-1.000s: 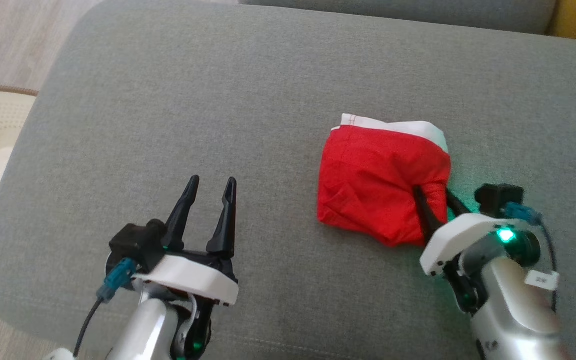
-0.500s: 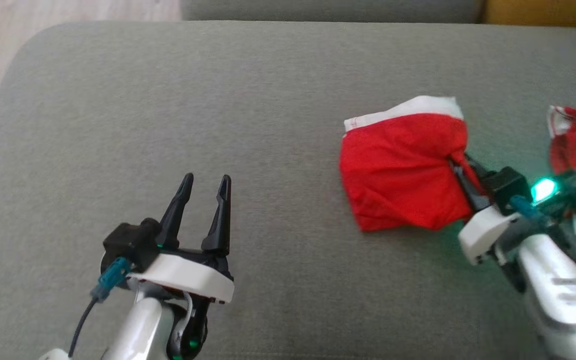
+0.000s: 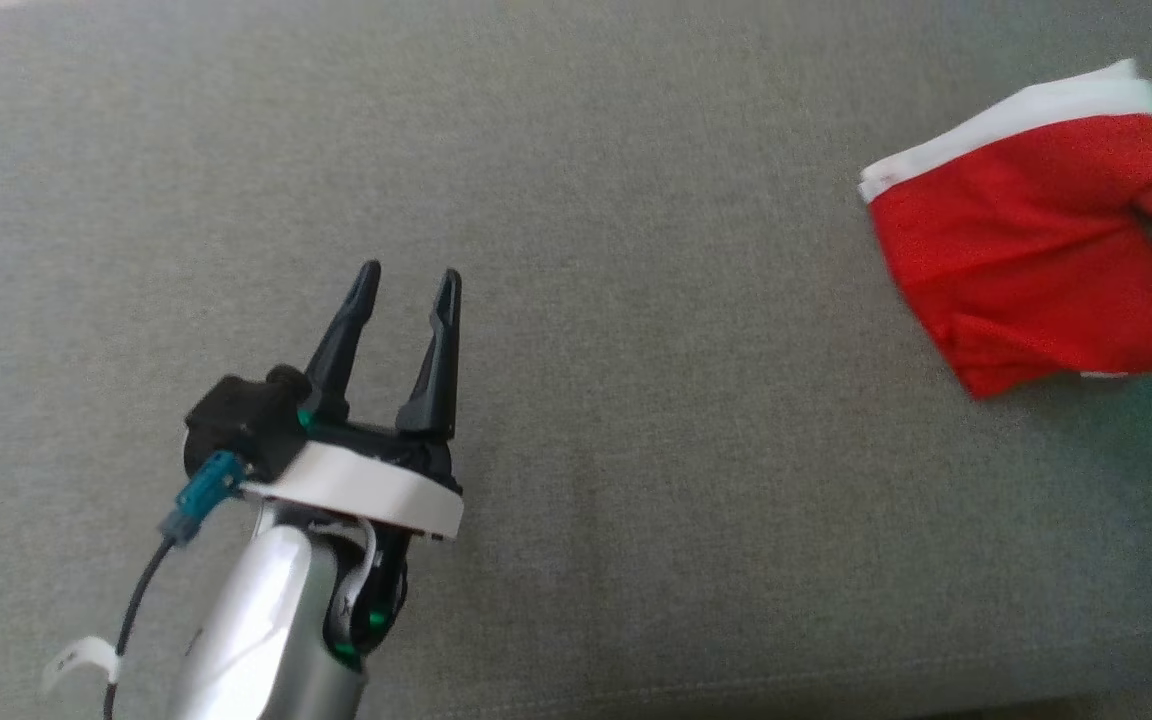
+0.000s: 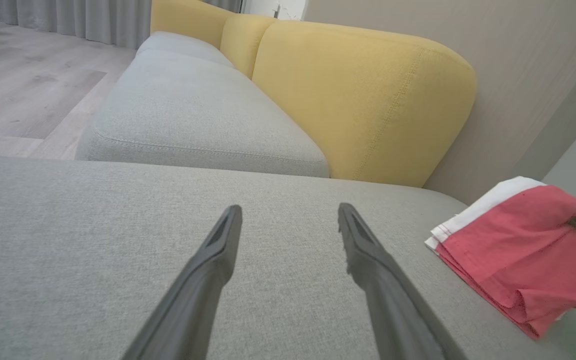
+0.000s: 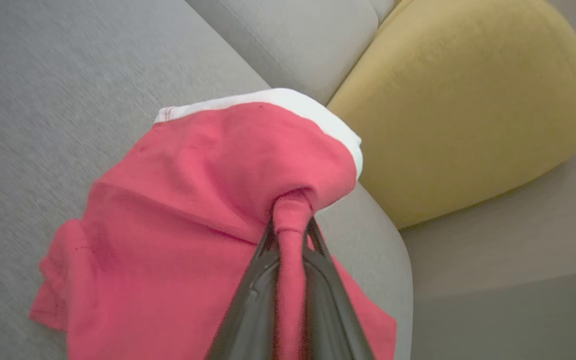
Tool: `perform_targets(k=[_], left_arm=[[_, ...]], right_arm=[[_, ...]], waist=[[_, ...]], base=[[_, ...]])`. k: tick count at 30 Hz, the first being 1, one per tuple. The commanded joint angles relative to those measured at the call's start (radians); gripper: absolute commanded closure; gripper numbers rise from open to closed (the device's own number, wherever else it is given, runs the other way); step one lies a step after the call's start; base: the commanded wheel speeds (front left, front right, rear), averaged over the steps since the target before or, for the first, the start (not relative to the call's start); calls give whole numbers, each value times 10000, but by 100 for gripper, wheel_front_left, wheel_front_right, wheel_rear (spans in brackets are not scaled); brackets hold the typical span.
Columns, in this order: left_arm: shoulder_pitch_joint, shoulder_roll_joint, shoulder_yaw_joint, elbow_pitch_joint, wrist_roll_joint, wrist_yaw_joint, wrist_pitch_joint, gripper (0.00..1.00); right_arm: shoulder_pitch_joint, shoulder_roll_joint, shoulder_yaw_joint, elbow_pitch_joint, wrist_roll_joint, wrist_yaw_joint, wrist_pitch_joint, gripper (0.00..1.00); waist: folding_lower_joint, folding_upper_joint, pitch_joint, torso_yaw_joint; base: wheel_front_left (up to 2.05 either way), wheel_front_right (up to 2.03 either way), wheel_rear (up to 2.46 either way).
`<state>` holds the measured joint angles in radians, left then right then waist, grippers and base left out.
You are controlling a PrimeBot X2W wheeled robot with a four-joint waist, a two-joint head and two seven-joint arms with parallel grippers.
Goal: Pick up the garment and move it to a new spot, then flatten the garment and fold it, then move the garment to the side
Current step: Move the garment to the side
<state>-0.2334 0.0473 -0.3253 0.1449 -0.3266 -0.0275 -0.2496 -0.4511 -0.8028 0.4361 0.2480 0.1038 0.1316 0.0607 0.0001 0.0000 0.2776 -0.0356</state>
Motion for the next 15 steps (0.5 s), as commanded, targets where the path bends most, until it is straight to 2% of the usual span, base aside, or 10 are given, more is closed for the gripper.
perform_targets(k=[1,3,6,15], left_arm=[[-431,29,357,-349,81,-27,-122,0],[-579,29,379,-350,110,-73,-122,0],[-741,29,423,-340,141,-142,-122,0],[-973,29,538,-258,183,-265,-122,0]], right_arm=[[-158,-544,-71,-246,199,-9,129,100],[-205,-861,-271,-101,494,-9,311,100],[-235,-1006,-764,124,704,-9,774,100],[240,-300,-2821,538,535,-9,1929,100]], waist=[[-1,0,399,-231],[-1,0,602,-261],[-1,0,826,-269],[-1,0,1220,-131]], base=[[0,0,0],[0,0,0],[0,0,0],[0,0,0]])
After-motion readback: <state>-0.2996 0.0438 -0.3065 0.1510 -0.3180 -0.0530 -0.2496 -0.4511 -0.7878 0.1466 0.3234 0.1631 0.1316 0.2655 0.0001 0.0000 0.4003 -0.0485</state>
